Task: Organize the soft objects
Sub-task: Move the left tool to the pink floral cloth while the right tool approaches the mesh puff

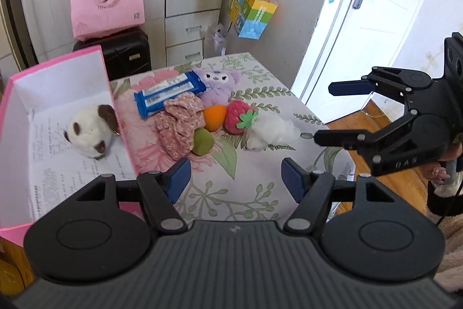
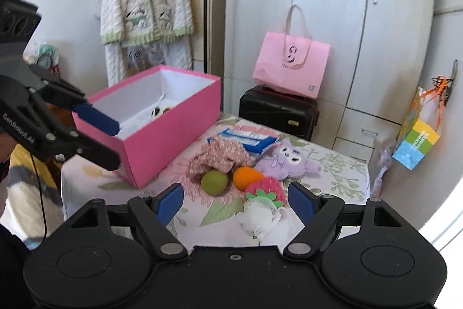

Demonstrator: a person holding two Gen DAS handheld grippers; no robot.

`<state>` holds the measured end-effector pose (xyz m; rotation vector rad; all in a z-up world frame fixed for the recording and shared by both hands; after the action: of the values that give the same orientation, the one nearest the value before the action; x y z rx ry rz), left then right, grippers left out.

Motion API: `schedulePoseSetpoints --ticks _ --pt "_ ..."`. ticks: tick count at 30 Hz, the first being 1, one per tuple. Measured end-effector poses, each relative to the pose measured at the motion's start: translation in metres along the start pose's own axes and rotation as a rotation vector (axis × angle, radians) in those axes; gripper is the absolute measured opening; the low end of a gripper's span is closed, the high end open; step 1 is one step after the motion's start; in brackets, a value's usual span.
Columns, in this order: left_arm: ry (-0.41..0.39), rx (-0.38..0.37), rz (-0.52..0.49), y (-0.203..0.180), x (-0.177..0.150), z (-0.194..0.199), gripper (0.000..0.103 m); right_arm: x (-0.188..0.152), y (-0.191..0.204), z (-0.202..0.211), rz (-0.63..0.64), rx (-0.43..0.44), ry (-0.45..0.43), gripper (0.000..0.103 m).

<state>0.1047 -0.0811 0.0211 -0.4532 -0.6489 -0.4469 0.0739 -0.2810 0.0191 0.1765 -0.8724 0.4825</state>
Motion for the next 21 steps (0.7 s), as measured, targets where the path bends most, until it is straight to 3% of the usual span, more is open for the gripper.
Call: schedulePoseSetpoints --ticks 4,8,14,21 --pt "-0.014 0.039 0.024 -0.003 0.003 -0.024 0.068 -0.011 -0.012 -0.020 -0.028 0.029 0.018 0.083" --pt "-0.129 0.150 -0.025 -0.011 -0.001 -0.043 0.068 -0.025 -0.019 -0.043 -0.057 0.052 0.030 0.083" --pt "-0.178 0.145 -0.016 -0.009 0.005 -0.071 0.068 -0.045 -0.026 -0.074 -0.107 -0.029 0.021 0.083" --pt "-0.214 0.257 0.064 0.011 0.020 -0.123 0.068 -0.062 -0.035 -0.107 -0.163 -0.107 0.005 0.083"
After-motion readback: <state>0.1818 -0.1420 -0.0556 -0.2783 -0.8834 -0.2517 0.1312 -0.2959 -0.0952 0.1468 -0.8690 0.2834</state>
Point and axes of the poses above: each gripper's, at about its wrist camera, not at the fingertips, and z roughly against the way its jaws point, y to its left, x to its top, the point moved 1 cm from there along -z, roughly the way its jaws point, and after that the axes turned 8 degrees about z, right-handed, at the moved point
